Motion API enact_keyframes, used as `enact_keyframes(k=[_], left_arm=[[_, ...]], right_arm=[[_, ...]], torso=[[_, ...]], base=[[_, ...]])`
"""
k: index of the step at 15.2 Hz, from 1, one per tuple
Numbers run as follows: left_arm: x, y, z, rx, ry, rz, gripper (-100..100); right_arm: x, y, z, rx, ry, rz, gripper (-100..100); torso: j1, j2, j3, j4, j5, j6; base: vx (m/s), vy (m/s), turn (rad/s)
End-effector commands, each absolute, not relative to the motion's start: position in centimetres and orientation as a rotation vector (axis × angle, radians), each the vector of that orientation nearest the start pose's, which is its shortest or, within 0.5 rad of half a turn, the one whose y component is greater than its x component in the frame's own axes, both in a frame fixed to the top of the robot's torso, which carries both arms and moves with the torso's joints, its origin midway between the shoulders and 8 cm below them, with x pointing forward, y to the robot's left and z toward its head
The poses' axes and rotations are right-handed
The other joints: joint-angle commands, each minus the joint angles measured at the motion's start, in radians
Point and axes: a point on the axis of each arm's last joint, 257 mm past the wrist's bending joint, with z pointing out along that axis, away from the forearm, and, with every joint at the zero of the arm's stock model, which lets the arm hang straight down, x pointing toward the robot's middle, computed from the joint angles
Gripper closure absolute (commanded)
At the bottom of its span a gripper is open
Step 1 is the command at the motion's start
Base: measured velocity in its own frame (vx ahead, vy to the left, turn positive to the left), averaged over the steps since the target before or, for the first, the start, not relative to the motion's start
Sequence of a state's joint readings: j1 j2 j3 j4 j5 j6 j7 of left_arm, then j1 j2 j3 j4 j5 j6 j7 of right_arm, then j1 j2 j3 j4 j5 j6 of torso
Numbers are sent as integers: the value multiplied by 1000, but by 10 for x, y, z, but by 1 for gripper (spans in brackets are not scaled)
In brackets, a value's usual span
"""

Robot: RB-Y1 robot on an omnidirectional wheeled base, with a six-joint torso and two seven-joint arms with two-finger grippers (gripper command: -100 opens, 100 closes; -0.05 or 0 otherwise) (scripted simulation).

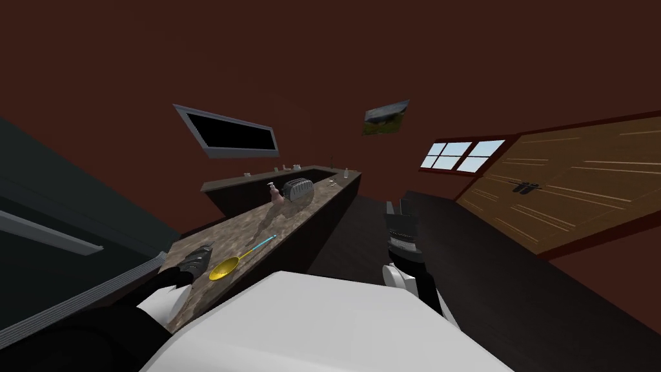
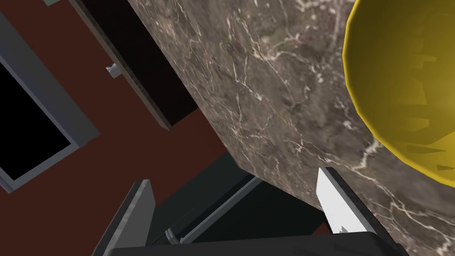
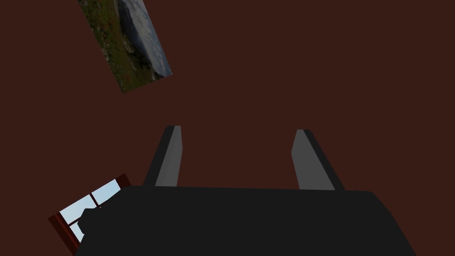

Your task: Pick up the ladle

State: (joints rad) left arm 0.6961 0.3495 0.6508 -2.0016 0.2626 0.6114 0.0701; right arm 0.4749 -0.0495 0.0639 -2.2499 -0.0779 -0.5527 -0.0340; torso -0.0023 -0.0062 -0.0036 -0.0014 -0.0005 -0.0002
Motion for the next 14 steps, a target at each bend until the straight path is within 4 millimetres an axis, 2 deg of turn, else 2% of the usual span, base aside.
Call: enact_keyframes(k=[1,3,4,6,7,9,10,12,13,14], left_arm=[[170,659,-266,-1812,1084,-129,-100],[168,658,-269,-1826,1087,-120,-100],[150,668,-272,-1872,1061,-89,-100],[145,666,-278,-1900,1066,-70,-100],[128,674,-280,-1944,1038,-43,-100],[122,673,-286,-1972,1043,-24,-100],[105,679,-288,-2017,1015,1,-100],[100,677,-293,-2042,1019,18,-100],[85,682,-293,-2079,988,38,-100],[82,681,-296,-2096,991,49,-100]], right_arm=[[345,-260,28,660,567,1466,0],[345,-260,28,660,567,1466,0],[345,-260,28,660,567,1466,0],[345,-260,28,660,567,1466,0],[345,-260,28,660,567,1466,0],[345,-260,28,660,567,1466,0],[345,-260,28,660,567,1466,0],[345,-260,28,660,567,1466,0],[345,-260,28,660,567,1466,0],[345,-260,28,660,567,1466,0]], torso=[[0,0,0,0,0,0],[0,-1,0,0,0,0],[1,1,0,0,0,0],[-1,-1,0,0,0,0],[0,-1,0,0,0,0],[-2,-2,-1,0,0,0],[-1,-2,-1,0,0,0],[-2,-3,-2,-1,0,0],[-1,-2,-1,-1,0,0],[-1,-2,-1,0,0,0]], base=[[98,-69,73],[59,-43,31],[66,-60,55],[87,-63,51],[98,-63,63],[95,-74,44],[99,-77,49],[99,-64,46],[100,-74,45],[123,-82,50]])
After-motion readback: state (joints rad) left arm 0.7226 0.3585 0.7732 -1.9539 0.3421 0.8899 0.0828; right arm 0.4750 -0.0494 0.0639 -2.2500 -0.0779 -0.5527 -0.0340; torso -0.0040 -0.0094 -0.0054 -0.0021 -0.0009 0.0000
